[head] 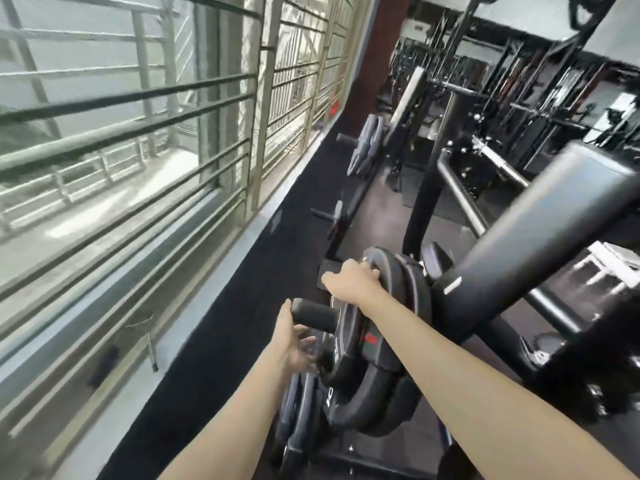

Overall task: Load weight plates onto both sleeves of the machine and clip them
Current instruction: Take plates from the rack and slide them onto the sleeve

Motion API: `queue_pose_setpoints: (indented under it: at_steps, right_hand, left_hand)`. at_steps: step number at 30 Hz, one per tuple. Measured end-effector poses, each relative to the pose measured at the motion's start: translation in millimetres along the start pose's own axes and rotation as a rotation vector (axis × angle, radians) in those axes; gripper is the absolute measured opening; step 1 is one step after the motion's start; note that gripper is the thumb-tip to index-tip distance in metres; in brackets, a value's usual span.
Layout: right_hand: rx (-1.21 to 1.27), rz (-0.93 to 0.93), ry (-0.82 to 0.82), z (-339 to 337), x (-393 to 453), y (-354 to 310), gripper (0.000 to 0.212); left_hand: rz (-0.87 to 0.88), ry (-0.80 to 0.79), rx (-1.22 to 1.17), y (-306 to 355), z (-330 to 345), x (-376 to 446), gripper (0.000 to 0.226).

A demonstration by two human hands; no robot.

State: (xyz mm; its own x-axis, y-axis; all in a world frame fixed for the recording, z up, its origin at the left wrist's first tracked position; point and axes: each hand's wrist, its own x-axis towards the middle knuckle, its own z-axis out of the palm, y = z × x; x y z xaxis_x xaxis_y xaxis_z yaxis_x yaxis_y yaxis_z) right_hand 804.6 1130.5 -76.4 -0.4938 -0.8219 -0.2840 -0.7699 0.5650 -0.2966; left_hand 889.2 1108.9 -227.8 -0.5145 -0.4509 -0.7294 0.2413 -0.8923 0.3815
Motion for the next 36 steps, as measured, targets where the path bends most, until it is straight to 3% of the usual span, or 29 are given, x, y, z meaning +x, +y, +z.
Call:
queue_pose_setpoints:
  at_steps: [4, 6, 8, 11, 15, 18, 23, 25, 28, 30, 34, 36]
  right_hand:
    - [0.005, 0.050, 0.041, 14.4, 9.2, -1.4, 0.064]
    - [0.005, 0.075, 0.079, 23.5, 10.7, -3.4, 0.062]
    - [0.041, 0.085, 0.145, 32.2, 10.1, -4.1, 0.058]
    - [0.049, 0.076, 0.306, 39.1, 11.2, -3.1, 0.042]
    - [0.120, 0.041, 0.433, 40.2, 15.1, -1.4, 0.033]
    - [0.312, 0.138, 0.393, 43.7, 20.1, -10.5, 0.032]
    - [0.538, 0.163, 0.216, 48.1, 23.5, -35.2, 0.034]
    - [0.645, 0.117, 0.171, 50.6, 22.6, -36.3, 0.045]
    - [0.846, 0.069, 0.134, 55.9, 23.5, -34.1, 0.047]
    - [0.979, 0.056, 0.115, 54.2, 17.4, -37.2, 0.045]
    - [1.062, -0.013, 0.230, 20.9, 1.9, -37.0, 0.012]
    - [1.042, -0.067, 0.342, -5.5, -13.9, -28.0, 0.016]
  left_hand:
    - [-0.080, -0.055, -0.042, 3.8, 1.2, -7.8, 0.074]
    - [-0.104, -0.086, -0.002, 1.3, -5.1, -5.1, 0.092]
    - [-0.119, -0.097, 0.055, -0.8, -9.7, -5.8, 0.108]
    - [-0.137, -0.099, 0.097, 1.1, -12.7, -1.1, 0.114]
    - [-0.109, -0.034, 0.141, 2.3, -20.4, 10.6, 0.114]
    - [-0.055, 0.043, 0.241, 4.4, -24.7, 11.9, 0.109]
    - [0.063, 0.054, 0.368, 22.6, -37.3, -1.6, 0.067]
    - [0.118, 0.060, 0.417, 39.4, -47.7, -7.6, 0.070]
    - [0.286, 0.202, 0.443, 69.0, -69.6, -17.7, 0.098]
    - [0.414, 0.284, 0.463, 91.1, -81.3, -26.8, 0.098]
    - [0.630, 0.343, 0.456, 117.5, -66.8, -55.9, 0.067]
    - [0.706, 0.301, 0.483, 122.1, -42.9, -73.1, 0.056]
